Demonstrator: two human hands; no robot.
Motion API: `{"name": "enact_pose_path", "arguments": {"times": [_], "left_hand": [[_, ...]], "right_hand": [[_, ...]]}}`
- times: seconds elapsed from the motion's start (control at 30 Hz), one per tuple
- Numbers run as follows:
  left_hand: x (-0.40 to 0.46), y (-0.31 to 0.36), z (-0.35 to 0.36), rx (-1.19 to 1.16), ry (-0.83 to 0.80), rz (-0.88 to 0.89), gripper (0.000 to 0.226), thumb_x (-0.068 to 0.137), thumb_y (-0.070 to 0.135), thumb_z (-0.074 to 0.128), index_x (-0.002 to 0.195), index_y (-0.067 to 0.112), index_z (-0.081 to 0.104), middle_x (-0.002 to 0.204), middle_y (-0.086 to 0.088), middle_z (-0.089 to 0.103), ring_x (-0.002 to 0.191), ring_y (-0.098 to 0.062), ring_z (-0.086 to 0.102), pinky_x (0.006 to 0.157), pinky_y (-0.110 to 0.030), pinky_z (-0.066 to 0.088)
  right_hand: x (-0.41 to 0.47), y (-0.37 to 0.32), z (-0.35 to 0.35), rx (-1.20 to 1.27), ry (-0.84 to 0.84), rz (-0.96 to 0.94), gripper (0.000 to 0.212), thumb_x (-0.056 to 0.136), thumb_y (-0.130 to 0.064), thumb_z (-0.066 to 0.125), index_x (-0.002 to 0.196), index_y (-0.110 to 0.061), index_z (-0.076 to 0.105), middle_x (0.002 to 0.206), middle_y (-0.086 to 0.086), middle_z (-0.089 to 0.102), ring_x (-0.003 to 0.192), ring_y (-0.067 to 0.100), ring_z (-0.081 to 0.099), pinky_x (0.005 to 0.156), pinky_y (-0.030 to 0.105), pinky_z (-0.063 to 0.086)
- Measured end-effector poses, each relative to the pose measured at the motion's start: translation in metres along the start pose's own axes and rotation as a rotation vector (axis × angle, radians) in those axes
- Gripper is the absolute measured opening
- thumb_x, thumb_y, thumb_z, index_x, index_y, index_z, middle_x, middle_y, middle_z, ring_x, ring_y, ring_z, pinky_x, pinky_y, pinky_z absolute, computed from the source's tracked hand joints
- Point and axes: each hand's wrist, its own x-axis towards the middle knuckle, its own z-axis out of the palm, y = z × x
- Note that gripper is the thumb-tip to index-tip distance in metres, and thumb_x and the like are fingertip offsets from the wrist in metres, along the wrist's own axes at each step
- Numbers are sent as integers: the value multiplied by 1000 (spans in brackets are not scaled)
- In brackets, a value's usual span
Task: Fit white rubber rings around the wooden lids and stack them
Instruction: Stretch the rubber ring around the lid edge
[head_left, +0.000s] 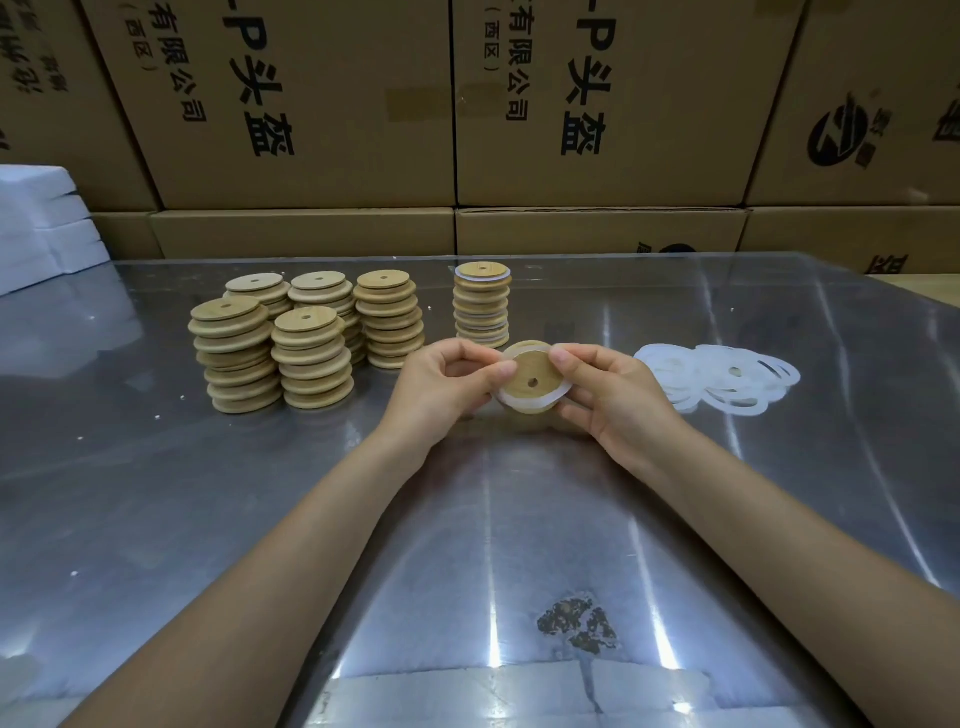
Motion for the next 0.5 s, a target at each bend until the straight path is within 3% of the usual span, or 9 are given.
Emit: {"name": "enact_pose_path", "arguments": {"times": [0.07,0.17,0.3,0.4,0.5], "left_hand": [[0,-1,0,34,-32,33,18,78,11,75,90,14,62,97,-13,72,84,-17,65,80,-36,54],[0,-2,0,27,-99,44,31,77,4,74,104,10,59,95,-9,72,77,-8,67,66,-22,54],[0,-1,1,25,-61,55,27,80,3,72,106,9,64,92,-5,71,70,1,66,59,-13,50],[0,-1,2,-3,-17,44,25,81,3,71,104,7,62,90,-3,68,70,-3,64,57,-13,51],[1,-2,2,-23,-31,28,24,82,2,69,104,7,60,93,-6,67,77,-10,63,57,-14,51]], "right_hand": [[0,-1,-1,5,20,-8,5,88,-10,62,91,-8,66,86,5,74,80,15,72,65,25,57],[1,-2,-3,-34,36,-28,7,88,-10,63,93,-8,66,92,8,73,84,16,71,69,24,57],[0,-1,1,-180,72,-72,10,87,-17,66,95,-11,66,94,4,73,89,12,70,74,26,57],[0,-1,3,-278,132,-75,8,86,-24,68,89,-17,64,86,-4,73,85,7,70,66,22,55],[1,-1,2,-220,136,-51,6,89,-19,64,84,-15,62,85,-2,72,83,10,70,70,23,56]]}}
